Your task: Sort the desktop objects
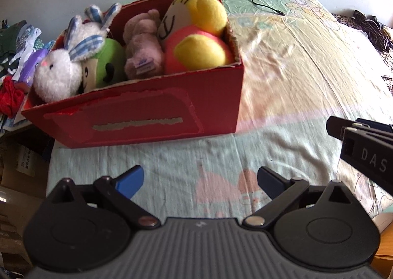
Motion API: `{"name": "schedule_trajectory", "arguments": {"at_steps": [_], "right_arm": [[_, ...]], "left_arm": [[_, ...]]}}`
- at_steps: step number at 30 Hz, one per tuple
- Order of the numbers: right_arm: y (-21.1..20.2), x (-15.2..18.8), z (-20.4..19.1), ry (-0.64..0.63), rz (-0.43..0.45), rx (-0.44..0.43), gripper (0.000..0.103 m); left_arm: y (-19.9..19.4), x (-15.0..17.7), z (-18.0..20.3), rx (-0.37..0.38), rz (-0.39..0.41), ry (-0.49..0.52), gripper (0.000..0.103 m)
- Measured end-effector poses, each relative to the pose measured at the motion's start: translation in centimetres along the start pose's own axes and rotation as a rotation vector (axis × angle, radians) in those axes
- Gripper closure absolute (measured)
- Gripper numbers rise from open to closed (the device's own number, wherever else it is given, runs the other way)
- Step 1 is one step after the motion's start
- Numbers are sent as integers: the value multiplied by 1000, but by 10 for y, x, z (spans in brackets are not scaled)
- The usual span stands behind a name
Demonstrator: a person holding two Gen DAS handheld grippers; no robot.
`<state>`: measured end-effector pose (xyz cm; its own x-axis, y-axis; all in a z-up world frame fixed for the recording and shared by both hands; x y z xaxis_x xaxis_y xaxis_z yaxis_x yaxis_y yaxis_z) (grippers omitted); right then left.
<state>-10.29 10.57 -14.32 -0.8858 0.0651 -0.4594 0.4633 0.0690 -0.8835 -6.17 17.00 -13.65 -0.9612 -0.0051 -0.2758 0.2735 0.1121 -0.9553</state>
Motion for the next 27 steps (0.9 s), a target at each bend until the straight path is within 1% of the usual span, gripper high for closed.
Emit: {"name": "schedule_trajectory", "arguments": {"at_steps": [7,13,17,22,27], "right_arm": [[-4,-11,-44,-39,12,-24,64],[-12,-23,-80,-67,35,-48,64],[-12,-27,-105,-87,40,-52,64],[-15,-32,-128,-93,48,-64,64],[-22,-42,-148,-98,75,-70,64]], "left_arm": [[1,-9,-41,-7,-10,-33,4],[-8,-21,-73,-7,18,-44,4],[-8,-24,-93,-2,20,-51,4],[-11,-27,-115,4,34,-59,4],[-17,-40,-136,9,60,-60,4]]}}
Point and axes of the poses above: each gripper's, at about its wrist camera, not at the fingertips, and y roughly the way its jaws point, z to its right, x to its underside, the point moved 10 cm from there along y, roughly the way its jaws point, and after that the axes turned 11 degrees about -z, right-handed, at the moved point
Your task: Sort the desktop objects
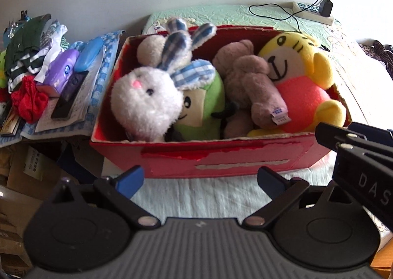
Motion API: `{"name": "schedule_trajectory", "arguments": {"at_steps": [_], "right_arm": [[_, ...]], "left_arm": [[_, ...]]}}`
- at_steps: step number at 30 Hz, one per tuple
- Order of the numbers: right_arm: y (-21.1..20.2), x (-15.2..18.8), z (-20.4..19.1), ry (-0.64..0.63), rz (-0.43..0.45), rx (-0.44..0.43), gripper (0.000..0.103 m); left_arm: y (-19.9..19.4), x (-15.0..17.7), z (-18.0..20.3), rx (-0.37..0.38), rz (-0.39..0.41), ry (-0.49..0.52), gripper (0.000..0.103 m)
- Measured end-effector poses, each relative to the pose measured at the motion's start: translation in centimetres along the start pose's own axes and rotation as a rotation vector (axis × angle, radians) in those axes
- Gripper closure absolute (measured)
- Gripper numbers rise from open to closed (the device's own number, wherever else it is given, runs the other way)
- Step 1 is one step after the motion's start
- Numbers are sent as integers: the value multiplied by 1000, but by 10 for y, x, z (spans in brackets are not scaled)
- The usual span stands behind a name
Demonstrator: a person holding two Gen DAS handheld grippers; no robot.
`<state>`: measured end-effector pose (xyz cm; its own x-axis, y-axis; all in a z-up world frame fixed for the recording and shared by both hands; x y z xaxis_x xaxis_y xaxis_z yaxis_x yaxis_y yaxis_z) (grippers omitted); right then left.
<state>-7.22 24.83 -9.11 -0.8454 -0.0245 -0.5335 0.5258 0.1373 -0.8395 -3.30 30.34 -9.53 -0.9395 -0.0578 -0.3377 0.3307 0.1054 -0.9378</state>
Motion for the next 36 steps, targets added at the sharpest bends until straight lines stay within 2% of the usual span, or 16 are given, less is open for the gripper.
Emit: {"name": "schedule_trajectory", "arguments": {"at_steps": [7,13,19,26,33,36], "right_arm": [[1,-18,-15,27,10,14,62],[1,-31,-21,41,20,65,48],[3,-41,-23,48,6,92,40],[7,-53,-18,92,-63,52,33],[11,-58,-16,79,-75,55,32],[14,-58,-14,89,-87,43,32]], "left_arm": [[-6,-21,-23,-2,29,12,4],[-6,-39,-38,-14,42,28,4],[-3,-50,-49,-10,21,28,4],[4,-60,-54,-7,-59,40,4],[4,-61,-47,1,-69,55,4],[7,-60,-41,8,-65,92,4]]}}
Point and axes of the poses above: each gripper's, at about its wrist camera, not at the fingertips, and y roughly the way its jaws point, z to its right, x to its underside, the point moved 10 cm from there along y, roughly the way its jaws point, and after that the axes turned 11 degrees about -z, right-handed, at the moved point
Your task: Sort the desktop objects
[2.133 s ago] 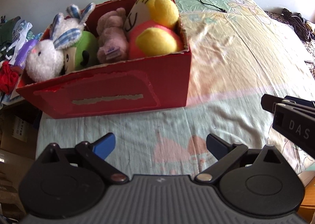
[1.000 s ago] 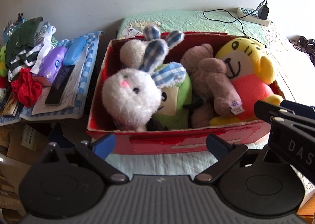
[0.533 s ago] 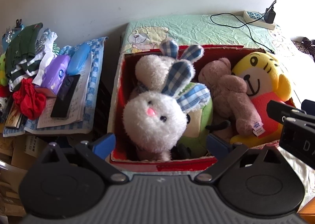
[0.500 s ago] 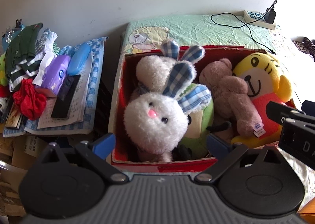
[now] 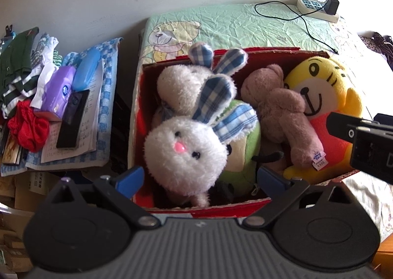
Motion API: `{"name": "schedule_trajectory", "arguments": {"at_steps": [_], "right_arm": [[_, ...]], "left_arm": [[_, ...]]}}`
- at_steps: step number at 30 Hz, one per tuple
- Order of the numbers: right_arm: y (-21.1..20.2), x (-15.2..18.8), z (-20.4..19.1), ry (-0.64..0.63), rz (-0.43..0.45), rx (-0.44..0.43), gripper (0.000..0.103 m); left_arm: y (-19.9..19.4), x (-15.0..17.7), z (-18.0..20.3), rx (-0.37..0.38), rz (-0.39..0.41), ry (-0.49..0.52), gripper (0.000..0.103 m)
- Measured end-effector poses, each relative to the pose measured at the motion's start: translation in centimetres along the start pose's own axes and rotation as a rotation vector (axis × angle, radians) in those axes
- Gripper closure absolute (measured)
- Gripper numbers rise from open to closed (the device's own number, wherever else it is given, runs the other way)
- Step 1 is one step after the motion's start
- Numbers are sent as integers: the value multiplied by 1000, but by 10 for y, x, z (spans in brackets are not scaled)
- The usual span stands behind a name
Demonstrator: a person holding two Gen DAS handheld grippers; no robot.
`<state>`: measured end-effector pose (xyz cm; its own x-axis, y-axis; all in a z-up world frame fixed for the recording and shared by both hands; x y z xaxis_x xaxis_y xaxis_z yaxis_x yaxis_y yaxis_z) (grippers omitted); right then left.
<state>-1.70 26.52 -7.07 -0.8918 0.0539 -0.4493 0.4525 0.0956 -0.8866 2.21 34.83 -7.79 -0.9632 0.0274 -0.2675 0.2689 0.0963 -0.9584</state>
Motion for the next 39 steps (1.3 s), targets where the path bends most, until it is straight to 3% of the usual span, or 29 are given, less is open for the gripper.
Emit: {"name": "schedule_trajectory", "arguments": {"at_steps": [11,14,23,39], "right_arm": [[9,-4,11,38,-4,22,29],[10,-5,11,45,-11,20,29],[17,3,10,58,-28,18,29],[20,6,-1,49,-16,25,30]], "left_arm": [[11,-17,-4,-35,16,73,4],[13,-21,-2,-12,8,101,4],[17,-15,1,0,7,193,4],[16,-10,2,15,21,242,4]]}}
Point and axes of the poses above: each gripper's, at about its wrist camera, not at the fingertips, and y roughly the way its jaws point, z to its right, x to its underside, the point moved 10 cm from there along y, roughly the way its jaws point, and after that the axes turned 11 degrees about -z, right-handed, at the moved point
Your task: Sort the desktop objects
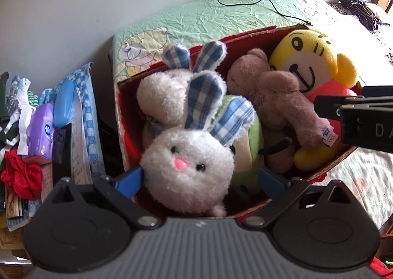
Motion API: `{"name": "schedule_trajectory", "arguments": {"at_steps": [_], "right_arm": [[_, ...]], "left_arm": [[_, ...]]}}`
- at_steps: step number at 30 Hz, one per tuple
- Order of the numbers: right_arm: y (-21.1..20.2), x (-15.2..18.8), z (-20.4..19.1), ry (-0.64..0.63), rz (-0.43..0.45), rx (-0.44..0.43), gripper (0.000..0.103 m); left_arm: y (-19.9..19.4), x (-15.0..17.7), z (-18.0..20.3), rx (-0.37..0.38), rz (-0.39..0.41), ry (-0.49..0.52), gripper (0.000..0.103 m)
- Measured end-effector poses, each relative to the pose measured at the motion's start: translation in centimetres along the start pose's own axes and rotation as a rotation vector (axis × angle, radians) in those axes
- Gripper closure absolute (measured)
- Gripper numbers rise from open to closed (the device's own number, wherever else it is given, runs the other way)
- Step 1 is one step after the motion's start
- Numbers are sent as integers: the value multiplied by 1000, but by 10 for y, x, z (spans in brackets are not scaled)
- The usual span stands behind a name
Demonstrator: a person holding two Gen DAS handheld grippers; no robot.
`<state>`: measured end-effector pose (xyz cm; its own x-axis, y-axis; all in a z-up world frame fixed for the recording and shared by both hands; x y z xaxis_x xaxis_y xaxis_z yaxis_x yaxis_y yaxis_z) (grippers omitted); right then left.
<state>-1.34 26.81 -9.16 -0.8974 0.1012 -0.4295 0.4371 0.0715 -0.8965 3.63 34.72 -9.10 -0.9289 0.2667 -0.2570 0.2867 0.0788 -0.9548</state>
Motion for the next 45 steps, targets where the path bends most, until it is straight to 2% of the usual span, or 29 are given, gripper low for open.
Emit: {"name": "schedule_trajectory", "arguments": {"at_steps": [9,15,32,35,38,45], "right_arm": [[0,-3,-3,-4,13,14,31],[1,-6,-10,-9,14,16,31],[12,0,-7,62,-16,19,31],[12,2,-5,71,-7,23,31],[11,4,-5,79,-2,26,31],[8,3,-6,84,13,31,30]], "left_arm": [[-6,-6,-3,2,25,5,4],[-2,-10,-11,30,15,-6,4],[-3,-16,-6,41,59,100,4],[-4,-13,0,58,84,120,4],[-5,-12,4,42,102,153,4],[-8,-20,1,36,103,155,4]]}}
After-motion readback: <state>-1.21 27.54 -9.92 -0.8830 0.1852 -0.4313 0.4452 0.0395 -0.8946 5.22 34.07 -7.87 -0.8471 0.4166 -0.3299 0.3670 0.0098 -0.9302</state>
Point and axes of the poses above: each gripper's, at about its wrist camera, not at the fingertips, and y roughly the way its jaws point, z to its right, x to its underside, the point moved 10 cm from there along y, roughly the way its jaws point, and after that the axes turned 11 degrees about -z, right-handed, at the moved point
